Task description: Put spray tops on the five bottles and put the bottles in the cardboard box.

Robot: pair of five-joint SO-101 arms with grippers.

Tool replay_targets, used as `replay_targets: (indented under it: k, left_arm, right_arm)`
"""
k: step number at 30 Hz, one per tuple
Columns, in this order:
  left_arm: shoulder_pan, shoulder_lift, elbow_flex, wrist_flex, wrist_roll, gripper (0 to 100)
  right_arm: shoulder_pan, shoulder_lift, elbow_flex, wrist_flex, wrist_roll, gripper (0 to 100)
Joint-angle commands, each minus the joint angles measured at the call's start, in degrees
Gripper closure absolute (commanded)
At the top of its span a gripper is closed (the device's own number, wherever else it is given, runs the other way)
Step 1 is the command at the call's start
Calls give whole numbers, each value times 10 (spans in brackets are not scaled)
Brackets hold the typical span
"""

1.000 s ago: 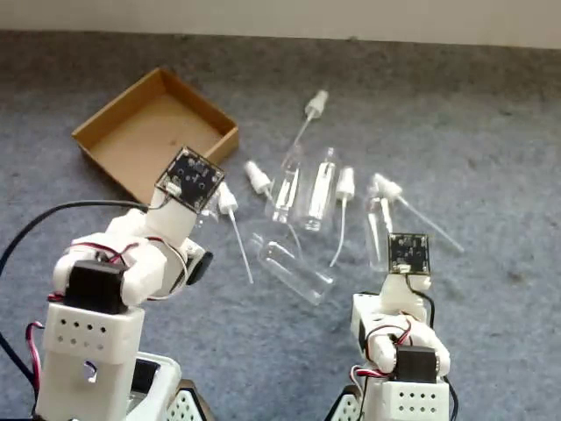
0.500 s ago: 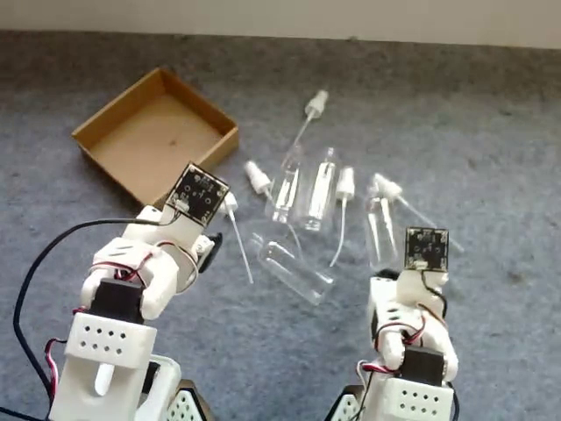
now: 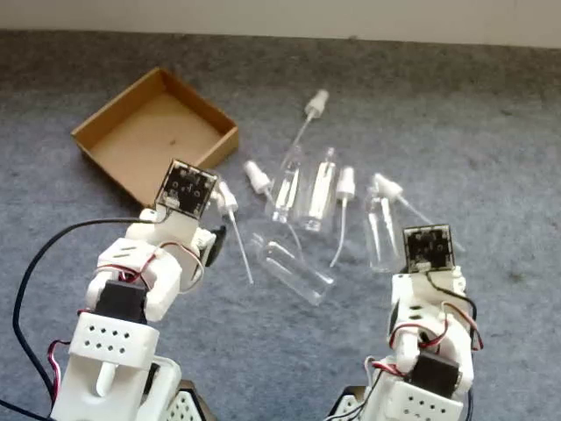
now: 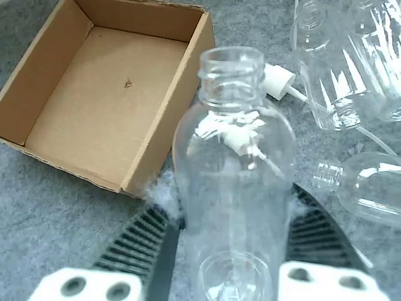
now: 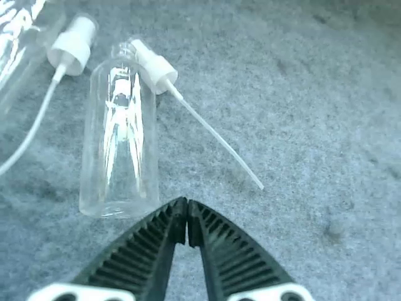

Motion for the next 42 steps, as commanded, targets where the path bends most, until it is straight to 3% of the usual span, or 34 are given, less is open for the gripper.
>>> replay_targets:
  k: [1, 8, 15, 23, 33, 36, 42]
  left_arm:
    - [31, -15, -3, -13, 8, 909]
    - [86, -25, -3, 1, 8, 909]
    - [85, -197, 30, 64, 8, 909]
    - [82, -403, 109, 88, 5, 909]
    - [82, -403, 127, 93, 8, 909]
    - [82, -403, 151, 91, 8, 909]
    - [82, -403, 178, 66, 8, 909]
  right_arm:
    - [6, 0, -80, 39, 8, 988]
    - [7, 55, -156, 86, 8, 969]
    - [-23, 280, -278, 88, 4, 911]
    - [-125, 485, -410, 95, -104, 907]
    - [-186, 792, -628, 153, -117, 906]
    - [-193, 867, -689, 153, -121, 861]
    - [-222, 1000, -813, 149, -193, 811]
